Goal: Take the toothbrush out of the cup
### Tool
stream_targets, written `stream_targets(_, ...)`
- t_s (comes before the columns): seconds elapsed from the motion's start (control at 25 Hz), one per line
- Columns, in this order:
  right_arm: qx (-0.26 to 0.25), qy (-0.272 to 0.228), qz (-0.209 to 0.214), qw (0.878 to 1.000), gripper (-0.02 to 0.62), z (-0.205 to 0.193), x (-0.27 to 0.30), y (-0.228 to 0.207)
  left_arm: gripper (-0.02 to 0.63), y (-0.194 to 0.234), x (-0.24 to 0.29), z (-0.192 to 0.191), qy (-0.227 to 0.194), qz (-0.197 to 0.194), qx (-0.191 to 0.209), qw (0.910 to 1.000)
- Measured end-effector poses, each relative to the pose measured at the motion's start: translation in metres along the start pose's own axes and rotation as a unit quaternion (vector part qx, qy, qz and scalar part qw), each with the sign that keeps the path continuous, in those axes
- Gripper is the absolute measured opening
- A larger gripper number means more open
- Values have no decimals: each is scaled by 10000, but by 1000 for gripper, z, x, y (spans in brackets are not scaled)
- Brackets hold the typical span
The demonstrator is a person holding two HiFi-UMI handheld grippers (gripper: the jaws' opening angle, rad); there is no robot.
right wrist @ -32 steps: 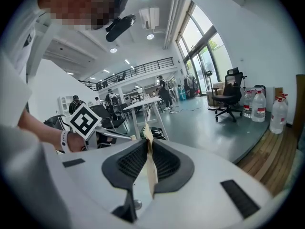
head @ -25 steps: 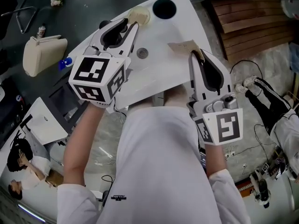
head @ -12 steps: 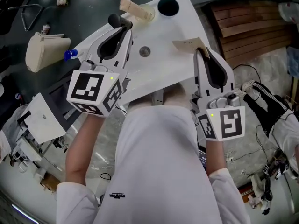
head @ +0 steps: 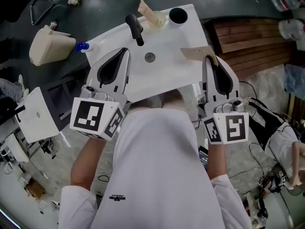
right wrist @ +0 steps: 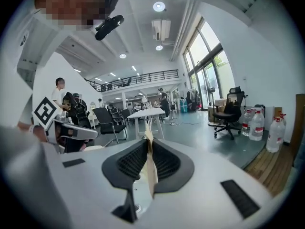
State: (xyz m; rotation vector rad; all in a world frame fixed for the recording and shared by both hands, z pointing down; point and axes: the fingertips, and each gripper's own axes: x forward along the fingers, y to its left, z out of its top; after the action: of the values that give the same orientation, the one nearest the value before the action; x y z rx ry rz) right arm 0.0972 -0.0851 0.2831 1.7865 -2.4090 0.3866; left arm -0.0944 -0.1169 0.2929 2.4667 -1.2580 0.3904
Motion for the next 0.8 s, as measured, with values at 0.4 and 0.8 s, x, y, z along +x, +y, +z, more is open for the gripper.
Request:
stream_targets(0.4,-242,-179,76,9995,32,20,-18,11,5,6,-80,-10,-364,477,-534,9968)
stream_targets(0.8,-409,-198,87,9989,32,29,-26,19,5,14,-114,-19,-643,854,-784,9912)
